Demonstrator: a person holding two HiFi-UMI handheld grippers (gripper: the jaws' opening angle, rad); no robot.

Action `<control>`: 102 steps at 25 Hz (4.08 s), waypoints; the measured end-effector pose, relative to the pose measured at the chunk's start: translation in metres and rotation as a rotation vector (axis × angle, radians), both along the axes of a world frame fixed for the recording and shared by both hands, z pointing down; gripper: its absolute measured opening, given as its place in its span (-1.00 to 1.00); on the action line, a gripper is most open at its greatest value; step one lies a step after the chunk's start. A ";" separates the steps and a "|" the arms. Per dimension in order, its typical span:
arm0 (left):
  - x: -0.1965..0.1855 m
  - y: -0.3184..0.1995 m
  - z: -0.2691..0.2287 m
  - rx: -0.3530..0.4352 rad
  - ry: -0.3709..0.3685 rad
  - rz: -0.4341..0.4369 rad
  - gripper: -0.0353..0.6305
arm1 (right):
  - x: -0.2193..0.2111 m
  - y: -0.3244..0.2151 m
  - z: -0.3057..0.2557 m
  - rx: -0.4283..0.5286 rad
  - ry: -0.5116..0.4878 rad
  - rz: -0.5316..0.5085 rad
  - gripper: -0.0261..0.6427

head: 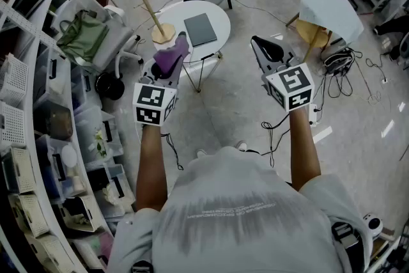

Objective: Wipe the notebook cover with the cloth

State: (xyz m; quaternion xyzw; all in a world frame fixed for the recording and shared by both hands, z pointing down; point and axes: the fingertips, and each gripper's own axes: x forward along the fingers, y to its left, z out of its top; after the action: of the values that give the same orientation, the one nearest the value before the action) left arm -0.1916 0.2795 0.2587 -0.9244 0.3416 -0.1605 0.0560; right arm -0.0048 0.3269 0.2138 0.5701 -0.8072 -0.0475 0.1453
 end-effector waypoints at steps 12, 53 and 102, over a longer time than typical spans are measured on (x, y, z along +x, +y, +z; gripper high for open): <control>0.042 0.007 0.012 -0.018 -0.041 -0.050 -0.65 | 0.046 -0.001 0.007 0.000 -0.145 -0.071 -0.92; 0.135 -0.316 0.077 -0.175 -0.056 0.055 -0.65 | 0.104 -0.293 0.064 -0.169 -0.088 -0.048 -0.92; 0.224 -0.494 0.401 -0.701 -0.297 -0.248 -0.67 | 0.181 -0.478 0.268 -0.598 -0.165 -0.250 -0.92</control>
State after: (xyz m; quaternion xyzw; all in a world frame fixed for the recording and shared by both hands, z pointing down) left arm 0.0320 -0.2150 0.6593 -0.8059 0.3633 -0.4048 -0.2339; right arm 0.1759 -0.1506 0.4815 0.4006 -0.8582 0.2204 0.2332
